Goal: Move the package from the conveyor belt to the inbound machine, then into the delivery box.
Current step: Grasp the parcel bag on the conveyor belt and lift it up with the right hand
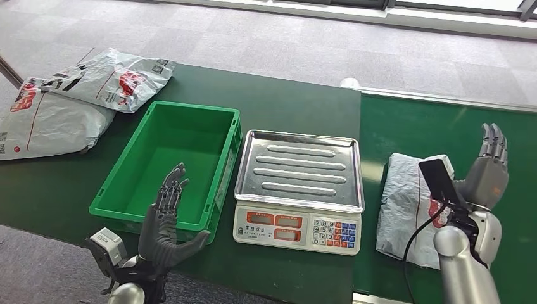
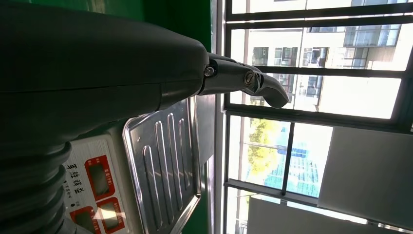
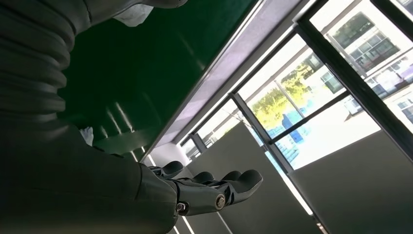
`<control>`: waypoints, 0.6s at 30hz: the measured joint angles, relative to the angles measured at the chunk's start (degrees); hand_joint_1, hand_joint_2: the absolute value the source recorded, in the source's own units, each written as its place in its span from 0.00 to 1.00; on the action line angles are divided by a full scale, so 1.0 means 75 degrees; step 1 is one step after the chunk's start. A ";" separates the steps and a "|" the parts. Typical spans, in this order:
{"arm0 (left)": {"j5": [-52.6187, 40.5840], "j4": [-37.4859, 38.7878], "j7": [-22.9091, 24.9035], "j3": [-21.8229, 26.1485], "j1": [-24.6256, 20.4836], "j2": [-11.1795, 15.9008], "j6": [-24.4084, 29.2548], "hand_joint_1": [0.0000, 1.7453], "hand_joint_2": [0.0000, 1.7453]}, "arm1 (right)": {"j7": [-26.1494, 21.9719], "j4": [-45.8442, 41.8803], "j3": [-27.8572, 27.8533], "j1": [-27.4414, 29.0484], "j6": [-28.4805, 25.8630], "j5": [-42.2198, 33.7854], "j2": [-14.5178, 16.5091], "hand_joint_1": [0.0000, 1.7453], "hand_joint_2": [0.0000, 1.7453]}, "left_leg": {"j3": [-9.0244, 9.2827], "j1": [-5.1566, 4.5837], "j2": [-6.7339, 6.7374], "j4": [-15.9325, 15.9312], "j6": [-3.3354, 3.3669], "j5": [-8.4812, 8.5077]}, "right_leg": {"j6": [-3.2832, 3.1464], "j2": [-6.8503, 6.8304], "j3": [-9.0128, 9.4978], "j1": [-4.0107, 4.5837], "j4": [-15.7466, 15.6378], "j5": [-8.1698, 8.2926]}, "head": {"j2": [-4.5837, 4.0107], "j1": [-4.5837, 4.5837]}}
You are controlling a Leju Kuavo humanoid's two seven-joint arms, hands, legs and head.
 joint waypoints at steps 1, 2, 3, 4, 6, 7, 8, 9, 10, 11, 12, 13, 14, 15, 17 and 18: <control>0.0000 0.0000 0.0002 0.0000 0.0000 0.0000 0.0000 0.00 1.00 | 0.0000 0.0009 -0.0001 -0.0002 0.0000 0.0001 0.0000 0.00 1.00 | 0.0000 0.0000 0.0000 0.0000 0.0000 0.0000 | 0.0000 0.0000 0.0000 0.0000 0.0000 0.0000 | 0.0000 0.0000; 0.0000 0.0000 0.0004 0.0000 0.0000 0.0000 0.0000 0.00 1.00 | 0.0000 0.0016 -0.0003 -0.0003 0.0000 0.0004 0.0000 0.00 1.00 | 0.0000 0.0000 0.0000 0.0000 0.0000 0.0000 | 0.0000 0.0000 0.0000 0.0000 0.0000 0.0000 | 0.0000 0.0000; 0.0000 0.0000 0.0018 -0.0001 0.0000 -0.0001 -0.0001 0.00 1.00 | 0.0049 0.0028 -0.0006 -0.0006 0.0044 0.0035 -0.0001 0.00 1.00 | 0.0000 0.0000 0.0000 0.0000 0.0000 0.0000 | 0.0000 0.0000 0.0000 0.0000 0.0000 0.0000 | 0.0000 0.0000; -0.0001 0.0000 0.0064 -0.0001 0.0000 -0.0001 -0.0010 0.00 1.00 | 0.0208 0.0085 -0.0009 -0.0025 0.0197 0.0140 -0.0012 0.00 1.00 | 0.0001 0.0000 0.0000 -0.0001 0.0000 0.0000 | -0.0001 0.0000 0.0000 0.0000 0.0000 0.0000 | 0.0000 0.0000; -0.0020 -0.0006 0.0240 -0.0001 0.0002 -0.0005 -0.0059 0.00 1.00 | 0.1172 0.0572 -0.0013 -0.0185 0.1187 0.0597 -0.0100 0.00 1.00 | 0.0005 0.0002 0.0002 -0.0001 -0.0001 -0.0001 | -0.0001 0.0001 0.0003 0.0002 -0.0001 -0.0001 | 0.0000 0.0000; -0.0041 -0.0014 0.0338 -0.0001 0.0003 -0.0009 -0.0091 0.00 1.00 | 0.1876 0.1061 -0.0013 -0.0332 0.1978 0.0857 -0.0181 0.00 1.00 | 0.0007 0.0003 0.0002 0.0000 0.0000 0.0000 | -0.0001 0.0000 0.0006 0.0003 -0.0001 0.0000 | 0.0000 0.0000; -0.0064 -0.0026 0.0408 -0.0001 0.0006 -0.0018 -0.0121 0.00 1.00 | 0.2552 0.1630 -0.0013 -0.0471 0.2802 0.1062 -0.0270 0.00 1.00 | 0.0008 0.0002 -0.0004 0.0002 0.0001 0.0000 | 0.0001 -0.0005 0.0010 0.0001 -0.0002 0.0001 | 0.0000 0.0000; -0.0082 -0.0043 0.0448 0.0000 0.0010 -0.0027 -0.0141 0.00 1.00 | 0.2990 0.2223 -0.0013 -0.0574 0.3465 0.1190 -0.0353 0.00 1.00 | 0.0003 -0.0001 -0.0016 0.0003 0.0005 0.0003 | 0.0004 -0.0016 0.0011 -0.0001 -0.0002 0.0003 | 0.0000 0.0000; -0.0093 -0.0056 0.0471 0.0001 0.0014 -0.0034 -0.0152 0.00 1.00 | 0.3187 0.2729 -0.0013 -0.0634 0.3833 0.1259 -0.0412 0.00 1.00 | -0.0005 -0.0004 -0.0029 0.0004 0.0009 0.0007 | 0.0007 -0.0027 0.0010 -0.0005 -0.0002 0.0005 | 0.0000 0.0001; -0.0095 -0.0068 0.0485 0.0003 0.0018 -0.0039 -0.0160 0.00 1.00 | 0.3219 0.3128 -0.0013 -0.0669 0.3967 0.1304 -0.0450 0.00 1.00 | -0.0010 -0.0006 -0.0040 0.0005 0.0012 0.0010 | 0.0010 -0.0036 0.0008 -0.0007 -0.0002 0.0006 | 0.0000 0.0001; -0.0096 -0.0077 0.0492 0.0004 0.0021 -0.0040 -0.0162 0.00 1.00 | 0.3167 0.3452 -0.0013 -0.0717 0.3949 0.1332 -0.0478 0.00 1.00 | -0.0014 -0.0007 -0.0045 0.0005 0.0014 0.0012 | 0.0011 -0.0039 0.0006 -0.0007 -0.0001 0.0008 | 0.0000 0.0001; -0.0099 -0.0082 0.0496 0.0005 0.0021 -0.0043 -0.0164 0.00 1.00 | 0.3144 0.3683 -0.0013 -0.0781 0.3882 0.1346 -0.0501 0.00 1.00 | -0.0012 -0.0006 -0.0045 0.0005 0.0014 0.0012 | 0.0011 -0.0037 0.0005 -0.0006 -0.0001 0.0008 | 0.0000 0.0002; -0.0101 -0.0085 0.0497 0.0005 0.0021 -0.0048 -0.0165 0.00 1.00 | 0.3147 0.3869 -0.0013 -0.0852 0.3849 0.1359 -0.0528 0.00 1.00 | -0.0009 -0.0004 -0.0043 0.0005 0.0014 0.0012 | 0.0011 -0.0035 0.0006 -0.0004 -0.0001 0.0008 | 0.0000 0.0001; -0.0103 -0.0087 0.0497 0.0005 0.0020 -0.0053 -0.0165 0.00 1.00 | 0.3158 0.4025 -0.0013 -0.0918 0.3841 0.1367 -0.0552 0.00 1.00 | -0.0007 -0.0002 -0.0042 0.0005 0.0013 0.0012 | 0.0010 -0.0034 0.0007 -0.0002 -0.0001 0.0007 | 0.0000 0.0001; -0.0105 -0.0087 0.0497 0.0005 0.0021 -0.0061 -0.0165 0.00 1.00 | 0.3175 0.4266 -0.0013 -0.1027 0.3841 0.1376 -0.0580 0.00 1.00 | -0.0006 -0.0001 -0.0042 0.0004 0.0013 0.0011 | 0.0008 -0.0034 0.0007 -0.0001 -0.0001 0.0005 | 0.0000 0.0000; -0.0105 -0.0087 0.0497 0.0005 0.0020 -0.0063 -0.0165 0.00 1.00 | 0.3179 0.4357 -0.0013 -0.1070 0.3841 0.1377 -0.0587 0.00 1.00 | -0.0005 -0.0001 -0.0042 0.0004 0.0013 0.0011 | 0.0007 -0.0034 0.0008 -0.0001 -0.0001 0.0004 | 0.0000 0.0000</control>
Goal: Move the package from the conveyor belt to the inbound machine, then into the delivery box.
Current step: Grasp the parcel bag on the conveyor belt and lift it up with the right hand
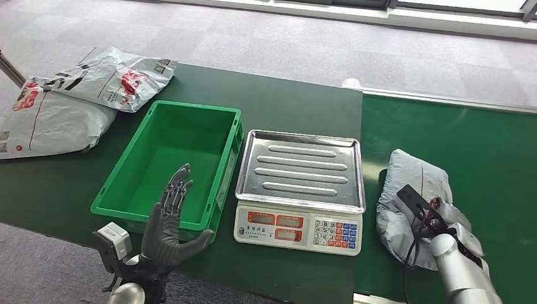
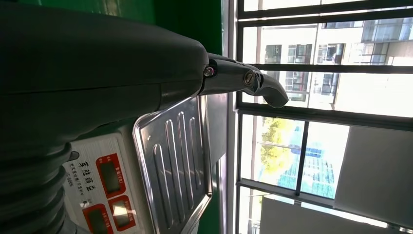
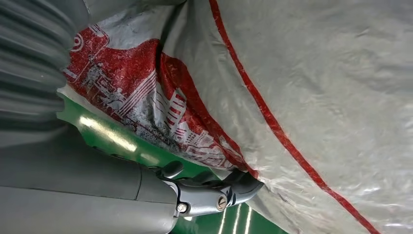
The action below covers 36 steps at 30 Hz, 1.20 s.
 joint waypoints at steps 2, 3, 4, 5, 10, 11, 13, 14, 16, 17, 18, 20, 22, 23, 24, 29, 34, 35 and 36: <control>0.0000 0.0000 0.0000 0.0000 0.0000 -0.0003 0.0000 0.00 1.00 | 0.0001 0.0129 0.0000 -0.0067 0.0000 0.0000 -0.0012 0.00 1.00 | 0.0001 0.0000 0.0000 0.0000 0.0000 0.0000 | 0.0000 -0.0001 0.0002 0.0000 0.0000 -0.0001 | 0.0000 0.0000; 0.0000 0.0000 0.0000 0.0000 0.0000 -0.0004 -0.0001 0.00 1.00 | 0.0001 0.0176 0.0000 -0.0091 0.0000 0.0000 -0.0016 0.00 1.00 | 0.0001 0.0000 0.0000 0.0000 0.0000 0.0000 | 0.0000 -0.0001 0.0003 0.0000 0.0000 -0.0001 | 0.0000 0.0000; 0.0000 0.0000 0.0000 0.0000 0.0001 -0.0004 -0.0001 0.00 1.00 | 0.0003 0.0209 0.0000 -0.0106 0.0009 0.0000 -0.0020 0.00 1.00 | 0.0002 0.0000 0.0000 0.0000 0.0000 0.0000 | 0.0000 -0.0002 0.0005 -0.0001 0.0000 -0.0001 | 0.0000 0.0000; 0.0001 0.0000 0.0000 0.0000 0.0002 -0.0004 0.0000 0.00 1.00 | 0.0009 0.0228 0.0000 -0.0113 0.0026 0.0000 -0.0021 0.00 1.00 | 0.0003 0.0000 0.0000 0.0000 0.0001 0.0000 | 0.0000 -0.0002 0.0007 -0.0001 0.0000 -0.0001 | 0.0000 0.0000; 0.0010 0.0000 0.0000 0.0000 0.0021 -0.0004 0.0002 0.00 1.00 | 0.0044 0.0241 0.0000 -0.0116 0.0194 0.0004 -0.0022 0.00 1.00 | 0.0011 -0.0001 -0.0001 0.0006 0.0002 0.0000 | 0.0001 -0.0003 0.0018 -0.0002 0.0000 0.0000 | 0.0000 0.0000; 0.0012 -0.0001 0.0000 0.0000 0.0023 -0.0004 0.0002 0.00 1.00 | 0.0047 0.0241 0.0000 -0.0116 0.0222 0.0006 -0.0022 0.00 1.00 | 0.0012 -0.0001 -0.0001 0.0007 0.0002 0.0000 | 0.0001 -0.0003 0.0020 -0.0002 -0.0001 0.0000 | 0.0000 0.0000; 0.0012 -0.0002 0.0000 0.0000 0.0024 -0.0004 0.0001 0.00 1.00 | 0.0047 0.0241 0.0000 -0.0117 0.0258 0.0009 -0.0023 0.00 1.00 | 0.0014 -0.0001 -0.0002 0.0008 0.0002 0.0000 | 0.0001 -0.0004 0.0022 -0.0002 -0.0001 0.0000 | 0.0000 0.0000; 0.0012 -0.0003 0.0000 0.0000 0.0024 -0.0004 0.0001 0.00 1.00 | 0.0047 0.0241 0.0000 -0.0117 0.0268 0.0009 -0.0023 0.00 1.00 | 0.0015 -0.0001 -0.0002 0.0008 0.0002 -0.0001 | 0.0001 -0.0004 0.0023 -0.0002 -0.0001 0.0000 | 0.0000 0.0000; 0.0012 -0.0003 0.0000 0.0000 0.0024 -0.0004 0.0001 0.00 1.00 | 0.0047 0.0241 0.0000 -0.0117 0.0274 0.0010 -0.0023 0.00 1.00 | 0.0016 -0.0001 -0.0002 0.0008 0.0002 -0.0001 | 0.0001 -0.0004 0.0024 -0.0002 -0.0001 0.0000 | 0.0000 0.0000; 0.0012 -0.0003 0.0000 0.0000 0.0024 -0.0004 0.0001 0.00 1.00 | 0.0047 0.0241 0.0000 -0.0117 0.0276 0.0011 -0.0023 0.00 1.00 | 0.0016 -0.0001 -0.0002 0.0008 0.0002 -0.0001 | 0.0001 -0.0004 0.0025 -0.0002 -0.0001 0.0000 | 0.0000 0.0000; 0.0012 -0.0003 0.0000 0.0000 0.0024 -0.0004 0.0001 0.00 1.00 | 0.0047 0.0241 0.0000 -0.0116 0.0278 0.0012 -0.0023 0.00 1.00 | 0.0017 -0.0001 -0.0002 0.0008 0.0002 -0.0001 | 0.0001 -0.0004 0.0025 -0.0002 -0.0001 0.0000 | 0.0000 0.0000; 0.0012 -0.0004 0.0000 0.0000 0.0023 -0.0004 0.0001 0.00 1.00 | 0.0047 0.0241 0.0000 -0.0116 0.0283 0.0012 -0.0023 0.00 1.00 | 0.0018 -0.0001 -0.0002 0.0008 0.0002 -0.0001 | 0.0001 -0.0004 0.0026 -0.0002 -0.0001 0.0000 | 0.0000 0.0000; 0.0012 -0.0005 0.0000 0.0000 0.0023 -0.0006 0.0000 0.00 1.00 | 0.0047 0.0241 0.0000 -0.0115 0.0283 0.0012 -0.0023 0.00 1.00 | 0.0019 -0.0001 -0.0002 0.0008 0.0002 -0.0001 | 0.0001 -0.0004 0.0027 -0.0002 -0.0001 0.0000 | 0.0000 0.0000; 0.0012 -0.0006 0.0000 0.0000 0.0023 -0.0007 0.0001 0.00 1.00 | 0.0047 0.0241 0.0000 -0.0115 0.0285 0.0012 -0.0023 0.00 1.00 | 0.0019 -0.0001 -0.0002 0.0008 0.0002 -0.0001 | 0.0001 -0.0004 0.0028 -0.0002 -0.0001 0.0000 | 0.0000 0.0000; 0.0012 -0.0007 0.0000 0.0000 0.0022 -0.0008 0.0001 0.00 1.00 | 0.0047 0.0241 0.0000 -0.0115 0.0290 0.0013 -0.0023 0.00 1.00 | 0.0020 -0.0001 -0.0002 0.0008 0.0002 -0.0001 | 0.0001 -0.0004 0.0028 -0.0002 -0.0001 0.0000 | 0.0000 0.0000; 0.0012 -0.0016 0.0001 0.0000 0.0022 -0.0015 -0.0002 0.00 1.00 | 0.0045 0.0241 0.0000 -0.0116 0.0379 0.0026 -0.0023 0.00 1.00 | 0.0022 -0.0001 -0.0002 0.0008 0.0003 -0.0001 | 0.0001 -0.0004 0.0031 -0.0002 -0.0001 0.0000 | 0.0000 0.0000; 0.0012 -0.0018 0.0001 0.0000 0.0022 -0.0015 -0.0010 0.00 1.00 | 0.0044 0.0241 0.0000 -0.0116 0.0409 0.0026 -0.0023 0.00 1.00 | 0.0023 -0.0001 -0.0003 0.0009 0.0003 -0.0001 | 0.0001 -0.0005 0.0034 -0.0002 -0.0001 0.0000 | 0.0000 0.0000; 0.0012 -0.0018 0.0001 0.0000 0.0022 -0.0015 -0.0010 0.00 1.00 | 0.0044 0.0241 0.0000 -0.0116 0.0412 0.0027 -0.0023 0.00 1.00 | 0.0023 -0.0001 -0.0003 0.0009 0.0003 -0.0001 | 0.0001 -0.0005 0.0034 -0.0002 -0.0001 0.0000 | 0.0000 0.0000; 0.0012 -0.0019 0.0000 0.0000 0.0022 -0.0015 -0.0010 0.00 1.00 | 0.0042 0.0241 0.0000 -0.0116 0.0419 0.0032 -0.0023 0.00 1.00 | 0.0024 -0.0001 -0.0003 0.0009 0.0003 -0.0001 | 0.0001 -0.0006 0.0035 -0.0002 -0.0001 0.0000 | 0.0000 0.0000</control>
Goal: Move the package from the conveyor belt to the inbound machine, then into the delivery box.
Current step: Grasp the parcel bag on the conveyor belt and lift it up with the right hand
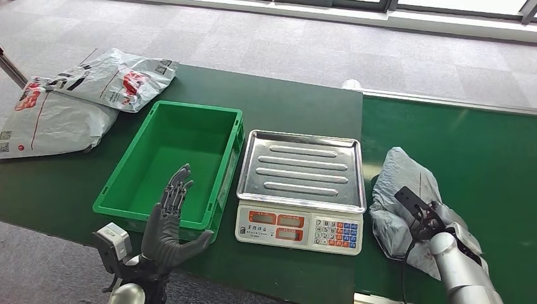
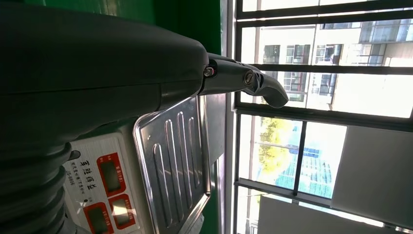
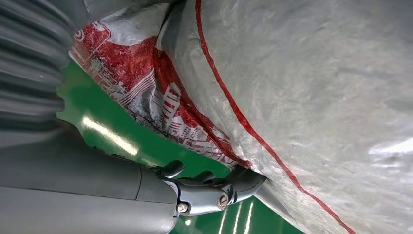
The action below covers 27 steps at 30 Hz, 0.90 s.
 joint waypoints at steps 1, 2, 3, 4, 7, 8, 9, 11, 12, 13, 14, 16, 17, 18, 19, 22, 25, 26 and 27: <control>0.0000 -0.0001 0.0001 0.0000 0.0000 0.0000 0.0000 0.00 1.00 | -0.0005 0.0000 0.0000 0.0000 0.0007 0.0007 0.0000 0.00 1.00 | 0.0000 0.0000 0.0000 0.0000 0.0000 0.0000 | 0.0000 0.0000 0.0001 0.0000 0.0000 0.0000 | 0.0000 0.0000; 0.0000 -0.0001 0.0002 0.0000 -0.0001 -0.0001 0.0000 0.00 1.00 | -0.0011 0.0000 0.0000 -0.0001 0.0016 0.0013 0.0000 0.00 1.00 | 0.0000 0.0000 0.0000 0.0000 0.0000 0.0000 | 0.0000 0.0000 0.0001 0.0000 0.0000 0.0000 | 0.0000 0.0000; 0.0000 -0.0001 0.0007 0.0000 -0.0002 -0.0001 0.0000 0.00 1.00 | -0.0016 0.0000 0.0000 -0.0002 0.0026 0.0020 0.0000 0.00 1.00 | 0.0001 0.0000 0.0000 0.0000 0.0000 0.0000 | 0.0000 0.0000 0.0001 0.0000 0.0000 0.0000 | 0.0000 0.0000; 0.0000 -0.0001 0.0012 0.0000 -0.0004 -0.0003 0.0000 0.00 1.00 | -0.0020 0.0000 0.0000 -0.0003 0.0031 0.0023 0.0000 0.00 1.00 | 0.0001 0.0000 0.0000 0.0000 0.0000 0.0000 | 0.0000 0.0000 0.0002 0.0000 0.0000 0.0000 | 0.0000 0.0000; 0.0000 -0.0007 0.0023 0.0000 -0.0006 -0.0008 0.0000 0.00 1.00 | -0.0020 0.0000 0.0000 -0.0005 0.0039 0.0031 0.0000 0.00 1.00 | 0.0001 0.0000 -0.0001 0.0001 0.0000 0.0000 | 0.0000 -0.0001 0.0002 0.0000 0.0000 0.0000 | 0.0000 0.0000; 0.0000 -0.0012 0.0023 0.0000 -0.0007 -0.0009 0.0000 0.00 1.00 | -0.0020 0.0000 0.0000 -0.0005 0.0039 0.0033 0.0000 0.00 1.00 | 0.0002 0.0000 -0.0001 0.0001 0.0001 0.0000 | 0.0000 -0.0001 0.0002 0.0000 0.0000 0.0000 | 0.0000 0.0000; 0.0000 -0.0017 0.0023 0.0000 -0.0008 -0.0009 0.0000 0.00 1.00 | -0.0020 0.0000 0.0000 -0.0006 0.0039 0.0035 0.0000 0.00 1.00 | 0.0002 0.0000 -0.0001 0.0001 0.0001 0.0000 | 0.0000 -0.0001 0.0002 0.0000 0.0000 0.0000 | 0.0000 0.0000; 0.0000 -0.0024 0.0023 0.0000 -0.0010 -0.0009 0.0000 0.00 1.00 | -0.0019 0.0000 0.0000 -0.0006 0.0040 0.0038 0.0000 0.01 1.00 | 0.0002 0.0000 -0.0001 0.0001 0.0001 -0.0001 | 0.0000 -0.0001 0.0002 0.0000 0.0000 0.0000 | 0.0000 0.0001; 0.0000 -0.0025 0.0023 0.0000 -0.0010 -0.0009 0.0000 0.00 1.00 | -0.0019 0.0000 0.0000 -0.0006 0.0044 0.0040 0.0000 0.12 1.00 | 0.0002 0.0000 -0.0001 0.0001 0.0001 -0.0001 | 0.0000 -0.0001 0.0002 0.0000 0.0000 0.0000 | 0.0000 0.0001; 0.0000 -0.0025 0.0023 0.0000 -0.0010 -0.0010 0.0000 0.00 1.00 | -0.0020 0.0000 0.0000 -0.0007 0.0050 0.0043 0.0000 0.29 1.00 | 0.0002 0.0000 0.0000 0.0001 0.0001 -0.0001 | 0.0000 0.0000 0.0002 0.0000 0.0000 0.0000 | 0.0000 0.0001; 0.0000 -0.0025 0.0024 0.0000 -0.0011 -0.0012 0.0000 0.00 1.00 | -0.0025 0.0000 0.0000 -0.0007 0.0055 0.0047 0.0000 0.54 1.00 | 0.0002 0.0000 0.0000 0.0001 0.0001 -0.0001 | 0.0000 0.0000 0.0002 0.0000 0.0000 0.0000 | 0.0000 0.0000; 0.0000 -0.0025 0.0033 0.0000 -0.0011 -0.0020 -0.0001 0.00 1.00 | -0.0050 0.0000 0.0000 -0.0007 0.0076 0.0054 0.0000 0.92 1.00 | 0.0003 0.0000 0.0000 0.0001 0.0001 -0.0001 | 0.0000 0.0000 0.0002 0.0000 -0.0001 0.0000 | 0.0000 0.0000; 0.0000 -0.0025 0.0039 0.0000 -0.0010 -0.0023 -0.0004 0.00 1.00 | -0.0062 0.0000 0.0000 -0.0006 0.0087 0.0056 0.0000 1.00 1.00 | 0.0003 0.0000 0.0000 0.0001 0.0001 -0.0001 | 0.0000 0.0000 0.0002 0.0000 -0.0001 0.0000 | 0.0000 0.0000; 0.0000 -0.0025 0.0047 0.0000 -0.0010 -0.0025 -0.0006 0.00 1.00 | -0.0071 0.0000 0.0000 -0.0005 0.0098 0.0058 0.0000 1.00 1.00 | 0.0003 0.0000 0.0000 0.0001 0.0001 -0.0001 | 0.0000 0.0000 0.0002 0.0000 -0.0001 0.0000 | 0.0000 0.0000; 0.0000 -0.0025 0.0055 0.0000 -0.0010 -0.0026 -0.0007 0.00 1.00 | -0.0074 0.0000 0.0000 -0.0003 0.0103 0.0060 0.0000 1.00 1.00 | 0.0003 0.0000 0.0001 0.0000 0.0001 -0.0001 | 0.0000 0.0000 0.0002 0.0000 -0.0001 0.0000 | 0.0000 0.0000; -0.0002 -0.0025 0.0066 0.0000 -0.0008 -0.0026 -0.0009 0.00 1.00 | -0.0095 0.0004 -0.0003 0.0011 0.0110 0.0071 -0.0002 1.00 1.00 | 0.0002 -0.0001 0.0002 0.0000 0.0001 -0.0001 | 0.0000 0.0001 0.0001 -0.0001 -0.0001 0.0000 | 0.0000 0.0000; -0.0007 -0.0024 0.0067 0.0000 -0.0004 -0.0026 -0.0009 0.00 1.00 | -0.0149 0.0007 -0.0006 0.0016 0.0114 0.0079 -0.0022 1.00 1.00 | 0.0001 -0.0001 0.0001 0.0001 0.0001 -0.0001 | 0.0000 0.0001 0.0000 -0.0001 -0.0001 0.0000 | 0.0000 0.0000; -0.0008 -0.0024 0.0067 0.0000 -0.0003 -0.0026 -0.0009 0.00 1.00 | -0.0189 0.0012 -0.0006 0.0013 0.0116 0.0075 -0.0036 1.00 1.00 | 0.0001 -0.0001 0.0001 0.0000 0.0001 -0.0001 | 0.0000 0.0000 0.0000 -0.0001 -0.0001 0.0000 | 0.0000 0.0000; -0.0009 -0.0024 0.0067 0.0000 -0.0002 -0.0026 -0.0009 0.00 1.00 | -0.0240 0.0023 -0.0006 0.0007 0.0117 0.0066 -0.0054 1.00 1.00 | 0.0001 -0.0001 0.0000 0.0000 0.0001 -0.0001 | 0.0000 0.0000 0.0000 -0.0001 0.0000 0.0000 | 0.0000 0.0000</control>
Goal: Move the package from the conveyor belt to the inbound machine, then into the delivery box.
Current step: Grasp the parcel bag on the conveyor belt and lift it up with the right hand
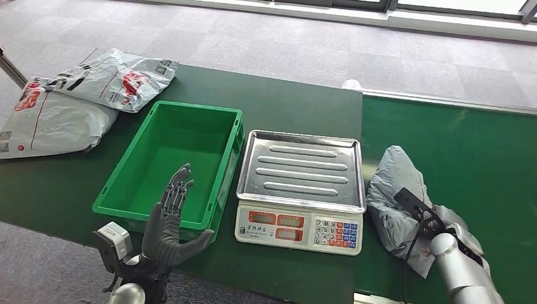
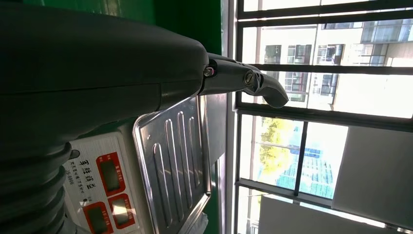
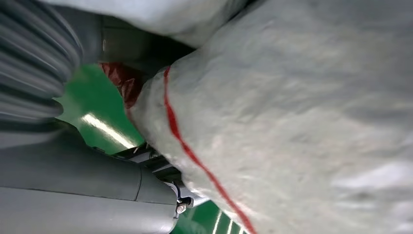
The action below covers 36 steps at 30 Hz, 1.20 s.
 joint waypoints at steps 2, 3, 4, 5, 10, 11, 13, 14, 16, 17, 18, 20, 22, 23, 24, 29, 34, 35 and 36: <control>-0.0001 -0.0001 0.0000 0.0000 0.0003 0.0000 0.0000 0.00 1.00 | -0.0111 0.0042 0.0000 -0.0018 0.0002 -0.0039 -0.0040 1.00 1.00 | -0.0001 0.0000 -0.0002 0.0000 0.0000 0.0000 | 0.0000 -0.0001 0.0000 0.0001 0.0000 0.0000 | 0.0000 0.0000; -0.0001 -0.0001 0.0000 0.0000 0.0004 0.0000 0.0000 0.00 1.00 | -0.0156 0.0074 0.0000 -0.0031 0.0006 -0.0063 -0.0062 1.00 1.00 | -0.0002 0.0000 -0.0003 -0.0001 0.0000 0.0000 | 0.0000 -0.0002 -0.0001 0.0001 0.0000 -0.0001 | 0.0000 0.0000; -0.0001 -0.0001 0.0000 0.0000 0.0007 0.0000 0.0000 0.00 1.00 | -0.0202 0.0109 0.0000 -0.0041 0.0009 -0.0090 -0.0080 1.00 1.00 | -0.0003 0.0001 -0.0003 -0.0001 -0.0001 -0.0001 | 0.0000 -0.0002 -0.0002 0.0001 0.0000 -0.0001 | 0.0000 0.0000; -0.0001 -0.0004 0.0000 0.0000 0.0012 0.0000 0.0000 0.00 1.00 | -0.0253 0.0145 0.0000 -0.0049 0.0010 -0.0120 -0.0098 1.00 1.00 | -0.0004 0.0001 -0.0004 -0.0001 -0.0001 -0.0001 | 0.0000 -0.0003 -0.0003 0.0001 0.0000 -0.0001 | 0.0000 0.0000; 0.0014 -0.0073 -0.0050 0.0001 0.0145 0.0000 0.0000 0.00 1.00 | -0.0423 0.0227 0.0000 -0.0020 -0.0112 -0.0262 -0.0133 1.00 1.00 | -0.0008 0.0001 -0.0005 -0.0002 -0.0002 -0.0003 | 0.0002 -0.0003 -0.0007 0.0001 0.0000 -0.0007 | 0.0000 0.0000; 0.0015 -0.0094 -0.0066 0.0002 0.0180 0.0000 0.0000 0.00 1.00 | -0.0427 0.0227 0.0000 -0.0009 -0.0152 -0.0309 -0.0133 1.00 1.00 | -0.0008 0.0001 -0.0005 -0.0002 -0.0002 -0.0003 | 0.0002 -0.0004 -0.0007 0.0001 0.0000 -0.0008 | 0.0000 0.0000; 0.0015 -0.0129 -0.0087 0.0006 0.0237 0.0000 0.0000 0.00 1.00 | -0.0467 0.0227 0.0000 0.0002 -0.0281 -0.0439 -0.0133 1.00 1.00 | -0.0010 0.0001 -0.0006 -0.0002 -0.0001 -0.0004 | 0.0002 -0.0005 -0.0008 0.0001 0.0000 -0.0009 | 0.0000 0.0000; 0.0015 -0.0141 -0.0092 0.0008 0.0255 0.0000 0.0000 0.00 1.00 | -0.0513 0.0222 0.0000 0.0005 -0.0389 -0.0526 -0.0134 1.00 1.00 | -0.0012 0.0001 -0.0006 -0.0002 -0.0001 -0.0004 | 0.0003 -0.0005 -0.0009 0.0001 0.0000 -0.0009 | 0.0000 0.0000; 0.0017 -0.0155 -0.0093 0.0013 0.0269 0.0000 -0.0001 0.00 1.00 | -0.0685 0.0165 0.0000 0.0031 -0.0707 -0.0744 -0.0135 1.00 1.00 | -0.0014 0.0000 -0.0005 -0.0002 0.0000 -0.0004 | 0.0003 -0.0004 -0.0011 0.0000 0.0000 -0.0009 | 0.0000 0.0000; 0.0017 -0.0163 -0.0093 0.0015 0.0272 0.0000 -0.0001 0.00 1.00 | -0.0798 0.0102 0.0000 0.0057 -0.0906 -0.0865 -0.0134 1.00 1.00 | -0.0016 0.0000 -0.0005 -0.0002 0.0000 -0.0004 | 0.0003 -0.0004 -0.0012 0.0000 0.0000 -0.0008 | 0.0000 0.0001; 0.0018 -0.0173 -0.0093 0.0018 0.0275 0.0000 -0.0002 0.00 1.00 | -0.0904 0.0027 -0.0001 0.0083 -0.1095 -0.0970 -0.0133 1.00 1.00 | -0.0016 0.0000 -0.0005 -0.0002 0.0000 -0.0004 | 0.0003 -0.0004 -0.0013 0.0000 0.0000 -0.0008 | 0.0000 0.0001; 0.0018 -0.0190 -0.0098 0.0023 0.0279 0.0000 -0.0003 0.00 1.00 | -0.1075 -0.0127 -0.0009 0.0123 -0.1377 -0.1127 -0.0133 1.00 1.00 | -0.0017 0.0000 -0.0005 -0.0002 0.0000 -0.0004 | 0.0003 -0.0004 -0.0013 0.0000 0.0000 -0.0008 | 0.0000 0.0001; 0.0018 -0.0206 -0.0122 0.0029 0.0291 0.0000 0.0001 0.00 1.00 | -0.1401 -0.0329 -0.0033 0.0200 -0.1730 -0.1353 -0.0117 1.00 1.00 | -0.0019 0.0000 -0.0007 -0.0002 0.0000 -0.0004 | 0.0003 -0.0007 -0.0014 0.0000 0.0001 -0.0008 | 0.0000 0.0001; 0.0018 -0.0215 -0.0139 0.0032 0.0302 0.0000 0.0007 0.00 1.00 | -0.1641 -0.0459 -0.0050 0.0250 -0.1962 -0.1510 -0.0100 1.00 1.00 | -0.0020 0.0000 -0.0007 -0.0002 0.0000 -0.0004 | 0.0003 -0.0007 -0.0015 0.0000 0.0001 -0.0008 | 0.0000 0.0001; 0.0018 -0.0224 -0.0157 0.0035 0.0313 0.0000 0.0013 0.00 1.00 | -0.1869 -0.0606 -0.0069 0.0297 -0.2187 -0.1660 -0.0077 1.00 1.00 | -0.0021 0.0001 -0.0007 -0.0002 0.0000 -0.0004 | 0.0003 -0.0007 -0.0017 0.0000 0.0001 -0.0008 | 0.0000 0.0001; 0.0023 -0.0246 -0.0225 0.0040 0.0346 -0.0014 0.0078 0.00 1.00 | -0.2722 -0.1268 -0.0173 0.0494 -0.2849 -0.2305 0.0020 1.00 1.00 | -0.0028 0.0001 -0.0009 -0.0003 -0.0001 -0.0004 | 0.0003 -0.0009 -0.0023 0.0001 0.0002 -0.0008 | 0.0000 0.0000; 0.0072 -0.0243 -0.0412 0.0041 0.0350 -0.0020 0.0272 0.00 1.00 | -0.5067 -0.2787 -0.0280 0.1055 -0.4591 -0.4282 0.0360 1.00 1.00 | -0.0037 0.0002 -0.0010 -0.0006 -0.0001 -0.0004 | 0.0000 -0.0010 -0.0036 0.0002 0.0003 -0.0010 | 0.0000 0.0001; 0.0087 -0.0234 -0.0434 0.0041 0.0344 -0.0020 0.0294 0.00 1.00 | -0.5473 -0.3168 -0.0308 0.1175 -0.4854 -0.4699 0.0453 1.00 1.00 | -0.0037 0.0002 -0.0009 -0.0007 -0.0002 -0.0004 | -0.0001 -0.0008 -0.0037 0.0002 0.0003 -0.0011 | 0.0000 0.0001; 0.0102 -0.0219 -0.0452 0.0041 0.0334 -0.0020 0.0311 0.00 1.00 | -0.5876 -0.3607 -0.0352 0.1291 -0.5081 -0.5167 0.0577 1.00 1.00 | -0.0037 0.0002 -0.0009 -0.0009 -0.0002 -0.0005 | -0.0001 -0.0007 -0.0039 0.0002 0.0003 -0.0011 | 0.0000 0.0001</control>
